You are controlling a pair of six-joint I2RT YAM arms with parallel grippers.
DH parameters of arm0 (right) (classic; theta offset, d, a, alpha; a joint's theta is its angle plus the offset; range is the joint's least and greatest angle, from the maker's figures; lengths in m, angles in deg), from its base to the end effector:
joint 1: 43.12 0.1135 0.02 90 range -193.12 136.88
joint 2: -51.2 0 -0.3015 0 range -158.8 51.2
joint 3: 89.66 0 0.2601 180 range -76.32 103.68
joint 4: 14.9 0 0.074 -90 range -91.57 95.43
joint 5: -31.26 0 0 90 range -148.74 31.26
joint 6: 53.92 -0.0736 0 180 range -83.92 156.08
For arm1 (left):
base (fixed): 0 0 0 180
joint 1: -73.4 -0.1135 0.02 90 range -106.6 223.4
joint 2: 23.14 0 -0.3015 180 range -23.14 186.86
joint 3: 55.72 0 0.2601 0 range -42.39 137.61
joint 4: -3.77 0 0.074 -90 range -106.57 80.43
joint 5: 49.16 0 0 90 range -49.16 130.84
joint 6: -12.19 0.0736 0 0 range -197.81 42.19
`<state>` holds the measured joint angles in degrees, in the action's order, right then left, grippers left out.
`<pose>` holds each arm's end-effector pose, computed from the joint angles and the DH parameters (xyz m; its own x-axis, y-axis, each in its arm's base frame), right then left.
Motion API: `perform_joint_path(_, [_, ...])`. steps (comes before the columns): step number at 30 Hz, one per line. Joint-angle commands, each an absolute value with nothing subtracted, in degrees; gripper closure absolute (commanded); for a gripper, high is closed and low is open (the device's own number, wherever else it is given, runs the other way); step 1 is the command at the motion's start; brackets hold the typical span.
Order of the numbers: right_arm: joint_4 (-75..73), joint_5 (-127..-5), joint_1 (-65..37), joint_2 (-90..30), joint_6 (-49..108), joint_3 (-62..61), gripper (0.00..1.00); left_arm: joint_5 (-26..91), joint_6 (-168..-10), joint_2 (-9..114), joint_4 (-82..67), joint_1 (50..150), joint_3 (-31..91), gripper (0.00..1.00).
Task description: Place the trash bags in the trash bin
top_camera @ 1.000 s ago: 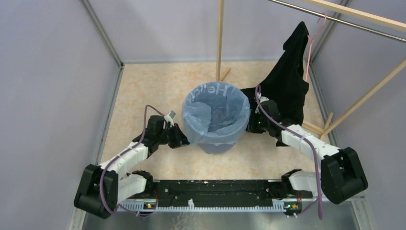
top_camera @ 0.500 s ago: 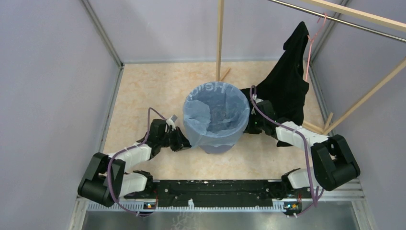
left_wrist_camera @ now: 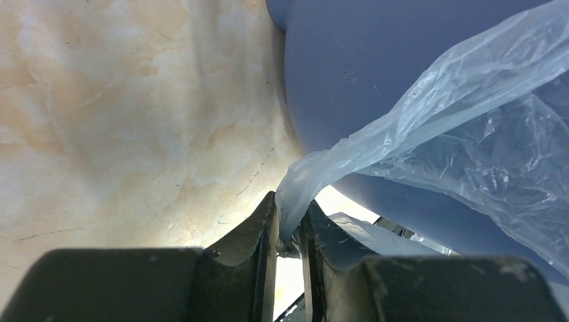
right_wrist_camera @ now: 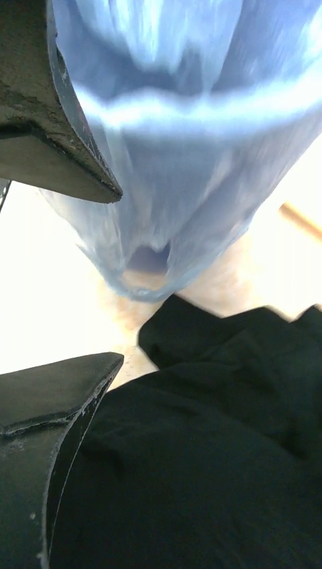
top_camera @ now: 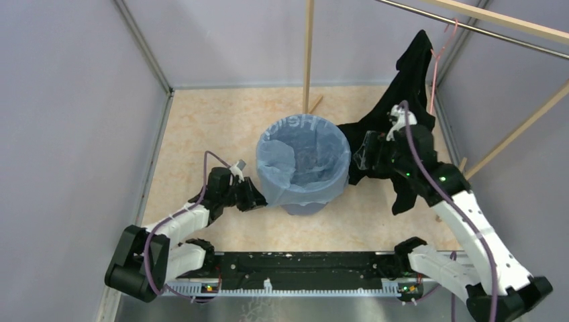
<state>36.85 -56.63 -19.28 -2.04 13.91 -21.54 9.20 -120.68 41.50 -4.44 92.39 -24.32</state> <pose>0.1922 0.0820 0.3333 -0.6505 0.1248 -0.7492 -0.1420 0.9490 0.2814 0.1868 -0.1051 0.1529 -0.9002 -0.3028 -0.3131 0.0497 0.6428 -0.7644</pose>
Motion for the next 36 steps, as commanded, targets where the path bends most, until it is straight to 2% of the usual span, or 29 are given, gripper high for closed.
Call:
perform_joint_path(1, [46.76, -58.44, -19.48, 0.65, 17.78, -9.12, 0.17, 9.52, -119.91, 40.49, -4.08, 92.65, -23.64, 0.75])
perform_joint_path(5, [44.39, -68.02, -19.05, -3.12, 19.11, 3.83, 0.21, 9.5, -119.4, 39.75, -4.89, 92.65, -23.49, 0.74])
perform_joint_path(7, [42.87, -69.82, -15.53, -7.35, 18.88, 9.01, 0.21, 9.37, -119.19, 39.8, -4.91, 92.65, -23.41, 0.73])
perform_joint_path(11, [45.25, -53.63, 2.83, -19.65, 21.69, 17.58, 0.23, 9.04, -119.29, 39.29, -4.91, 92.65, -23.49, 0.73])
perform_joint_path(14, [46.53, -44.46, 9.7, -27.67, 21.73, 20.76, 0.33, 9.12, -119.35, 38.41, -5.3, 92.66, -23.4, 0.72])
perform_joint_path(19, [41.14, -39.31, 11.46, -34.49, 23.53, 16.61, 0.49, 8.99, -118.67, 38.22, -5.52, 92.66, -23.74, 0.72])
perform_joint_path(25, [30.76, -44.95, 12.15, -39.53, 21.38, 11.69, 0.58, 8.73, -118.77, 39.73, -4.13, 92.71, -24.34, 0.72])
perform_joint_path(32, [14.68, -62.2, 12.06, -39.73, 11.58, 3.48, 0.55, 8.63, -118.96, 39.0, -4.07, 92.71, -24.63, 0.72])
perform_joint_path(34, [16.6, -61.09, 11.33, -39.41, 12.24, 3.29, 0.53, 8.32, -119.06, 38.81, -4.12, 92.67, -24.59, 0.72])
perform_joint_path(36, [22.93, -54.22, 10.5, -39.04, 14.22, 4.85, 0.47, 8.09, -119.02, 38.79, -4.28, 92.65, -24.42, 0.71])
